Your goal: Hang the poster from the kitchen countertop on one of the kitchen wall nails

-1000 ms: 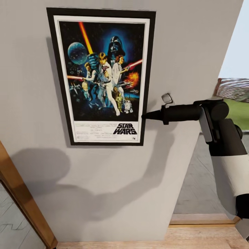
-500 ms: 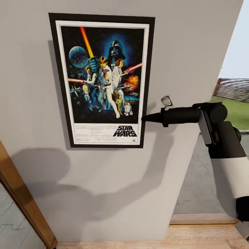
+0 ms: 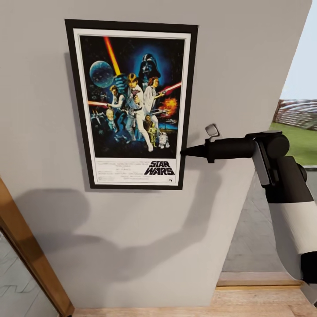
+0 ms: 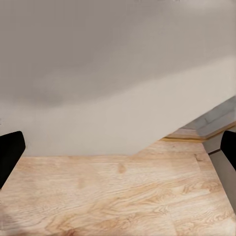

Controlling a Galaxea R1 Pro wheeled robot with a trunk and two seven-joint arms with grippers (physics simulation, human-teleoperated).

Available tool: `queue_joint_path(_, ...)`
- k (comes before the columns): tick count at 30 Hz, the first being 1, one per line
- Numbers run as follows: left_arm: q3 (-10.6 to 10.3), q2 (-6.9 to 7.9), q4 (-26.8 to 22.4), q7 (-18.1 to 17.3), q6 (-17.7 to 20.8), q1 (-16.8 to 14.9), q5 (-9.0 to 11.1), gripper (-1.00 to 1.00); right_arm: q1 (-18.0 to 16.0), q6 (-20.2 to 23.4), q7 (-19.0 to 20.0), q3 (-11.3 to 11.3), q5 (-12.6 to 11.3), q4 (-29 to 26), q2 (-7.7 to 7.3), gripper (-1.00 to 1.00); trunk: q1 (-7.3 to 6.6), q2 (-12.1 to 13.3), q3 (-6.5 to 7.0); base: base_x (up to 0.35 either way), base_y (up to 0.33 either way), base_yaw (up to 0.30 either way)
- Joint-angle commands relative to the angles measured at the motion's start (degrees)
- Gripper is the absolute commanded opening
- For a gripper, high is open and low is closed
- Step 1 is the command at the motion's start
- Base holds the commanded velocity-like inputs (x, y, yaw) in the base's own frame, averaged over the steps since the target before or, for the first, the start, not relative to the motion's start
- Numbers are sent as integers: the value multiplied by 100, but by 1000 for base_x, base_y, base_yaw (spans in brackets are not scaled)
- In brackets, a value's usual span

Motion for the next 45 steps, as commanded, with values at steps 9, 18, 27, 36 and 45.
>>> queue_joint_path(9, -48, 1, 1, -10, -27, -5, 46, 100, -7, 38, 5, 6, -24, 3, -6, -100, 4, -14, -14, 34, 131, 0)
queue_joint_path(18, -48, 1, 2, -10, -27, -5, 44, 100, -6, 34, 6, 5, -26, 2, -6, -100, 4, -14, -14, 90, 132, 0)
queue_joint_path(27, -48, 1, 0, -10, -27, -5, 46, 100, -6, 33, 12, 5, -28, 1, -7, -100, 4, -14, -14, 22, 39, 0)
queue_joint_path(36, -48, 1, 2, -10, -27, -5, 47, 100, -6, 41, 14, 5, -29, -126, -7, -100, 4, -14, -14, 29, 46, 0)
queue_joint_path(45, -48, 1, 4, -10, -27, -6, 46, 100, -6, 42, 14, 5, -36, -142, -7, -100, 4, -14, -14, 2, 2, 0)
